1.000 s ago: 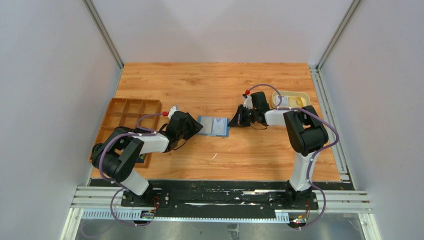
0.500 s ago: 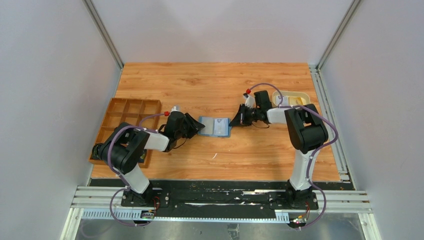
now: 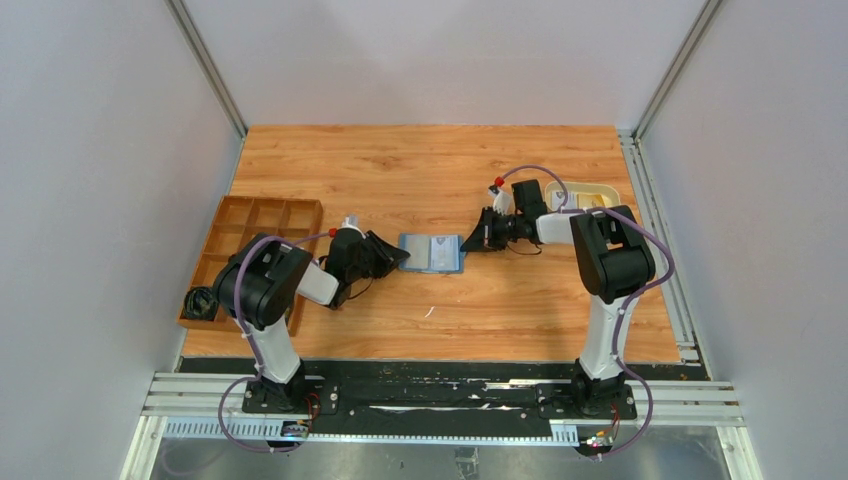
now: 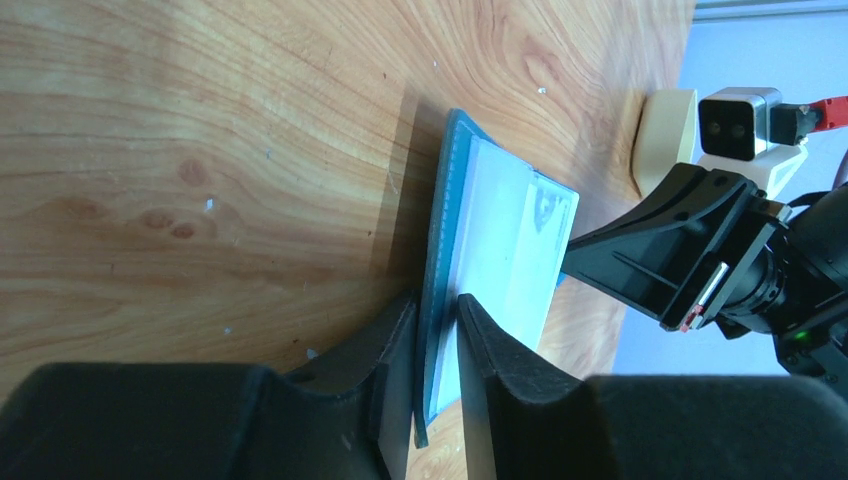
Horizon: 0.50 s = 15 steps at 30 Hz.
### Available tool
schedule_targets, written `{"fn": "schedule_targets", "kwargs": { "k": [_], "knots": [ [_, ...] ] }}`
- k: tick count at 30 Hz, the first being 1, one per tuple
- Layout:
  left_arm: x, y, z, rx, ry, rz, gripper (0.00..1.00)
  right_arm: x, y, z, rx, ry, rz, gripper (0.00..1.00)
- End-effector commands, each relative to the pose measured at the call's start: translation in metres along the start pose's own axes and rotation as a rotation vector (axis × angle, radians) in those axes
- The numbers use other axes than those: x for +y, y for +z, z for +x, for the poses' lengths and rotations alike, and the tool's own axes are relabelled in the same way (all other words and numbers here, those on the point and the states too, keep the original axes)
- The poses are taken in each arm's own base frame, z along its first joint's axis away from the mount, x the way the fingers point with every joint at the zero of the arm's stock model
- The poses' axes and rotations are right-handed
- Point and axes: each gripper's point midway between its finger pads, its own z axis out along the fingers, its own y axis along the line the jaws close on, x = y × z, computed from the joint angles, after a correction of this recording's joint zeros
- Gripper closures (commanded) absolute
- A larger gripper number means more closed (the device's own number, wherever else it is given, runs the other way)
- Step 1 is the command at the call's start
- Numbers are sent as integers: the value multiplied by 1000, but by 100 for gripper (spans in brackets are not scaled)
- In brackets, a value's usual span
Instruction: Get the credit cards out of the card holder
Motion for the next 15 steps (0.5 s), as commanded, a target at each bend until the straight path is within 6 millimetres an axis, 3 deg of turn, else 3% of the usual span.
{"fn": "schedule_targets", "kwargs": {
  "k": [1,15],
  "knots": [
    [19,-7,10,27,0,-53,72,-3,0,3,24,10,-14,100],
    [20,-15,-5,-65,-18,-53,60,-5,1,5,33,15,-21,100]
  ]
}}
